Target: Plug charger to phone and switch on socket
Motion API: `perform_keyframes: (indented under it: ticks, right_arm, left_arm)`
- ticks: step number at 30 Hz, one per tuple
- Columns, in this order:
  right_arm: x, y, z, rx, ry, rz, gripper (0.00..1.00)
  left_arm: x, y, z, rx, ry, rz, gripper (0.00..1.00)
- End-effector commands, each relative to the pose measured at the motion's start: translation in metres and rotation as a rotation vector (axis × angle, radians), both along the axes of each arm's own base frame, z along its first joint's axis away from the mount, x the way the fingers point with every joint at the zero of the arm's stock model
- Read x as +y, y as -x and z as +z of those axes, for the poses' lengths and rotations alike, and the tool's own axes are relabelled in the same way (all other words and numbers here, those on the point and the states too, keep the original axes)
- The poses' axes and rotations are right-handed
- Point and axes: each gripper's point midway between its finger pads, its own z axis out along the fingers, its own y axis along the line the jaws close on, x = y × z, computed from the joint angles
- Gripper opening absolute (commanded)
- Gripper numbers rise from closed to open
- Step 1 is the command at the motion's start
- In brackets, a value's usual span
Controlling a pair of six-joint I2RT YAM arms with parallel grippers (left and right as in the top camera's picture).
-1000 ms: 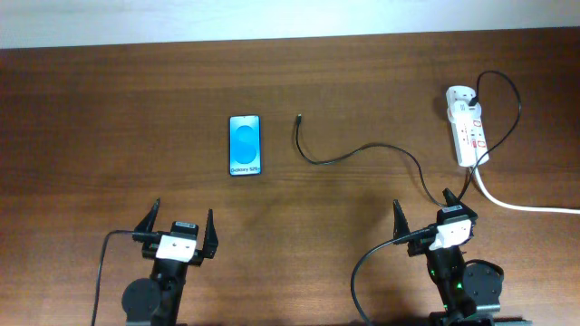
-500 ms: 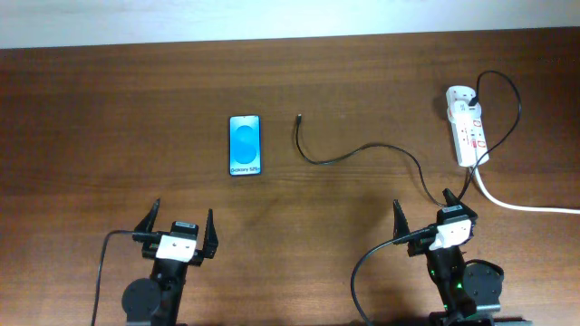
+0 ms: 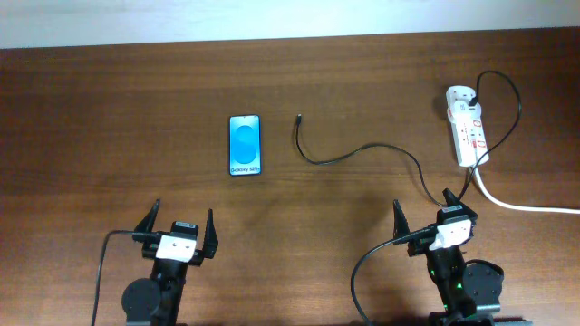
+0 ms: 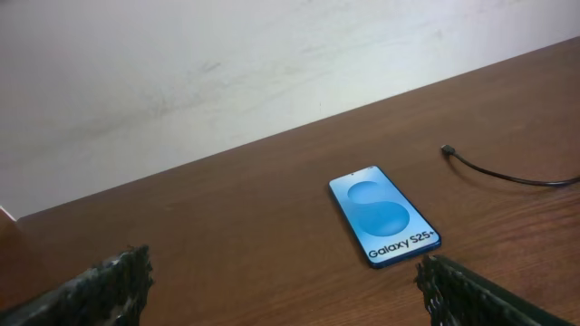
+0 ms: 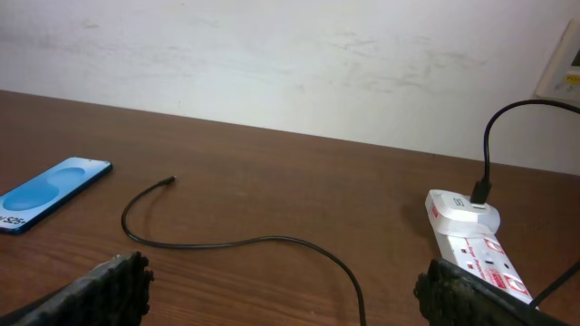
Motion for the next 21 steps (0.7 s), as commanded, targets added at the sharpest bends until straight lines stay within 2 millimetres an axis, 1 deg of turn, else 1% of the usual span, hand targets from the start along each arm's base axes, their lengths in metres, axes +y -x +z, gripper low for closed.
perform_keyframes:
  ticks: [1,19,20,21]
  right_arm:
    - [0.0002,0.0002,-0.0022,0.004,-0.011,-0.002,0.98]
    - [0.0002,0.0002,-0.0022,0.004,-0.01,-0.002,0.98]
    - [0.0002,0.0002,-0.0022,0.004,-0.01,-0.002,0.98]
    - [0.0002,0.0002,-0.0022,0.004,-0.011,-0.002,0.98]
  left_arm:
    - [0.0038,-0.0005,-0.0026,0.003,-0.013,0.018,0.99]
    - [0.0039,-0.0005,-0.0026,0.003,-0.013,0.018,0.99]
    - [0.0044,-0.0005,-0.0026,0.003,-0.013,0.021,0.99]
    - [0.009,-0.0009,-0.0026,0.003,-0.015,0.048,0.99]
